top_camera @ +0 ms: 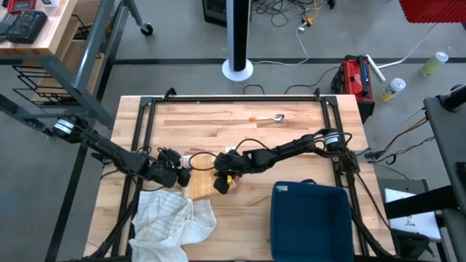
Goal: Fold towel
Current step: Stack the folded yellow towel on top of the folded brown towel
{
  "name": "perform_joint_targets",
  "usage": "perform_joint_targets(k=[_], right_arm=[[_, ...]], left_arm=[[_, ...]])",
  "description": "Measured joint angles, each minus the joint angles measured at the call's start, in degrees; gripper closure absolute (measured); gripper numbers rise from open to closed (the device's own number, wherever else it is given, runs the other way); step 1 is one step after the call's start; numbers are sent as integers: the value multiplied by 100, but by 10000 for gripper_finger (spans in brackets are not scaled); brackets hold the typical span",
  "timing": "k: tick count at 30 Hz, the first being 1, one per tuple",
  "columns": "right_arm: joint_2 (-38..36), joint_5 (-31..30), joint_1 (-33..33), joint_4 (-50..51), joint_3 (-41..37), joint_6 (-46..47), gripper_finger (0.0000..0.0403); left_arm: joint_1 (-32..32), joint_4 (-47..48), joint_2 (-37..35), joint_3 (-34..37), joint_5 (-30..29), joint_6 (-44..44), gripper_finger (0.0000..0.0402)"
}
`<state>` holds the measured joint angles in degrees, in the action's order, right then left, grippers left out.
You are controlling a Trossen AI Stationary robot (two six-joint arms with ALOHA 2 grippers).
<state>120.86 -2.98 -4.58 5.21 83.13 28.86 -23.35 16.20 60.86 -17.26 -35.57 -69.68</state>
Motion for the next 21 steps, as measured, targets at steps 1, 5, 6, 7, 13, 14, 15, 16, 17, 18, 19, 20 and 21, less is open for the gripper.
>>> perform_joint_targets(k=[1, 5, 6, 7, 13, 14, 15, 16, 17, 18, 19, 20, 21], right_arm=[[0, 0, 0, 0, 0, 0, 399], [0, 0, 0, 0, 0, 2, 399], [0, 0, 0, 0, 0, 2, 399], [0, 0, 0, 0, 0, 2, 399], [0, 0, 0, 0, 0, 2, 399], [0, 0, 0, 0, 0, 2, 399], [-2, 0, 0, 0, 0, 2, 399], [0, 0, 0, 0, 0, 3, 399], [0, 0, 0, 0, 0, 3, 399], [0, 0, 0, 0, 0, 4, 399], [0, 0, 0, 0, 0, 4, 399], [0, 0, 0, 0, 0, 4, 399], [0, 1, 0, 0, 0, 4, 399]], left_arm=[[0, 32, 0, 0, -2, -43, 165], [0, 122, 0, 2, 6, -176, 147], [0, 122, -3, 2, 27, -190, 146], [0, 119, -7, 2, 49, -222, 146], [2, 505, -11, -261, 180, -403, 157], [1, 766, 6, -344, 161, -473, 161], [0, 1031, 28, -422, 157, -550, 165], [0, 1238, 50, -496, 153, -616, 168], [0, 1325, 77, -559, 123, -669, 172], [2, 1339, 106, -604, 96, -698, 175], [2, 1321, 145, -621, 91, -701, 177], [2, 1307, 196, -623, 71, -697, 179], [2, 1277, 266, -623, 50, -700, 180]])
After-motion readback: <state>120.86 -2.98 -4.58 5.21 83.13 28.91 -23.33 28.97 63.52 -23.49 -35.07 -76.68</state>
